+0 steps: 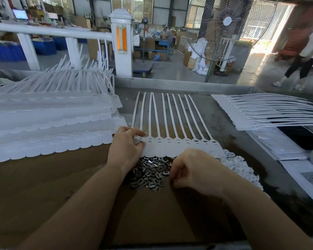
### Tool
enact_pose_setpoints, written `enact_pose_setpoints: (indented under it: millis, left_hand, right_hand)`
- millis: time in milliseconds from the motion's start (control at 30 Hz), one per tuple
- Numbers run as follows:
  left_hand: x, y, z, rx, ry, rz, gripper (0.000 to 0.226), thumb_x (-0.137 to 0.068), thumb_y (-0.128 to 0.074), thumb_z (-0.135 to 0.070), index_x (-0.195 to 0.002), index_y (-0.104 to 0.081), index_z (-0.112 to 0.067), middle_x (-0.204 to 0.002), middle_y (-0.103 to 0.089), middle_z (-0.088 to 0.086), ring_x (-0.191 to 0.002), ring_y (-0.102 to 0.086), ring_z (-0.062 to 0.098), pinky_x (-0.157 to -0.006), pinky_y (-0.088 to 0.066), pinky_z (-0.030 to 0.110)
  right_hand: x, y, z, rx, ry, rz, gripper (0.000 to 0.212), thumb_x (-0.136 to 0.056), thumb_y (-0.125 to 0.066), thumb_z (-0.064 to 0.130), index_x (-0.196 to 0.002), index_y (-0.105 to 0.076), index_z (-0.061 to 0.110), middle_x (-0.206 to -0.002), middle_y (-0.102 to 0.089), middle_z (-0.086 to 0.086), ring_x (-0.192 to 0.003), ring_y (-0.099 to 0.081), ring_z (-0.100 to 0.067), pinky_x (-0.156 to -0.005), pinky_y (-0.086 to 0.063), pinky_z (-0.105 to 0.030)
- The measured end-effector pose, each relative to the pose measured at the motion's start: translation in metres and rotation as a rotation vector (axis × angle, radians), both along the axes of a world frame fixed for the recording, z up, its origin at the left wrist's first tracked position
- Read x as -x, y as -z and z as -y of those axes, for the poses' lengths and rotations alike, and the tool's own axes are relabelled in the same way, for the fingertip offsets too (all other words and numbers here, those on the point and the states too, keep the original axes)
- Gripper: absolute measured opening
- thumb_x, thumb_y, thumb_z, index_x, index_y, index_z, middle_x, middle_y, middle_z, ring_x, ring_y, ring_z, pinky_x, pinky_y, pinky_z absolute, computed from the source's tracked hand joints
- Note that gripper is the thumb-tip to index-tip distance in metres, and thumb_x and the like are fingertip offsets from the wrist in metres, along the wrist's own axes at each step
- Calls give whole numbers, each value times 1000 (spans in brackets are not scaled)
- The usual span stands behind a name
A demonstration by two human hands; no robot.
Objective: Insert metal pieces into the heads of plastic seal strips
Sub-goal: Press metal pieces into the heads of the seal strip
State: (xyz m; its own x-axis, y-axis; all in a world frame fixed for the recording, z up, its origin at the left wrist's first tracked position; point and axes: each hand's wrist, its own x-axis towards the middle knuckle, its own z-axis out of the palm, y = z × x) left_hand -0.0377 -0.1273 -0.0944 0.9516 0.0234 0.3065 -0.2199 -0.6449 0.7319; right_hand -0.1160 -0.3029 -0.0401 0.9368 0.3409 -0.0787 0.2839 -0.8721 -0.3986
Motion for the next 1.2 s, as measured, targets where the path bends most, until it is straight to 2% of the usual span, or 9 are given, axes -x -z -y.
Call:
enact_pose_setpoints:
  millis: [233, 333, 433, 500, 700, 767, 900, 1100, 1200]
  left_hand:
    - [0, 1, 0, 6, 2, 1, 16, -87, -65, -16, -100, -66, -25, -104, -43, -7, -99, -50, 10, -83, -36, 17]
    - [-1, 0, 0, 1, 2, 2, 16, -87, -64, -16, -101, -66, -25, -104, -43, -7, -100, -49, 10, -85, -36, 17]
    - [-1, 0, 0, -3, 8, -7, 16, -87, -64, -16, -101, -66, -24, -105, -43, -6, -102, -49, 11, -87, -36, 18]
    - [-1, 0, 0, 2, 11, -14, 16, -87, -64, -17, -101, -66, -25, -105, -43, -6, -102, -49, 11, -87, -36, 19]
    - [-1, -1, 0, 9, 12, -12, 17, -86, -66, -17, -93, -61, -31, -103, -43, -7, -98, -47, 8, -87, -36, 18]
    - [-1, 0, 0, 9, 11, -6, 18, -86, -66, -16, -93, -61, -31, -104, -44, -7, -96, -47, 7, -86, -35, 16]
    - [-1, -1, 1, 0, 3, 0, 17, -86, -67, -17, -99, -65, -27, -105, -45, -7, -93, -47, 5, -83, -34, 13]
    - [-1, 0, 1, 7, 5, 1, 16, -86, -67, -17, -97, -64, -28, -104, -45, -7, -91, -47, 4, -80, -34, 12]
    - [-1, 0, 1, 12, 11, 5, 16, -86, -67, -18, -94, -62, -31, -105, -45, -7, -89, -46, 2, -75, -32, 6]
  right_hand:
    - [1, 3, 3, 17, -12, 40, 8, -77, -74, 26, -81, -68, 28, -72, -52, 17, -69, -51, 2, -63, -36, -8]
    - [-2, 3, 8, -138, 48, 63, 15, -78, -73, 20, -72, -63, 29, -77, -58, 15, -72, -55, 1, -65, -43, -10]
    - [-11, 4, 17, -370, 219, 127, 8, -80, -71, 16, -83, -68, 23, -78, -66, 11, -72, -62, 0, -68, -50, -13]
    - [-22, 5, 27, -415, 336, 210, 7, -81, -70, 14, -85, -71, 20, -81, -68, 11, -74, -62, 1, -71, -49, -13]
    - [-55, 5, 52, -359, 527, 262, 8, -82, -67, 7, -77, -69, 13, -72, -69, -3, -67, -65, -14, -75, -55, -34]
    - [-64, 6, 55, -290, 530, 262, 8, -83, -65, 5, -79, -70, 10, -76, -70, -5, -72, -65, -19, -78, -54, -38]
    - [-78, 9, 57, -146, 512, 256, 12, -84, -61, 2, -81, -72, 8, -88, -69, -7, -85, -63, -24, -81, -51, -38]
    - [-85, 13, 60, -166, 510, 170, 10, -86, -63, 8, -87, -73, 8, -87, -65, -2, -88, -62, -21, -84, -51, -38]
    - [-86, 13, 60, -200, 505, 143, 12, -87, -62, 8, -90, -73, 5, -84, -63, -1, -82, -60, -17, -78, -49, -31]
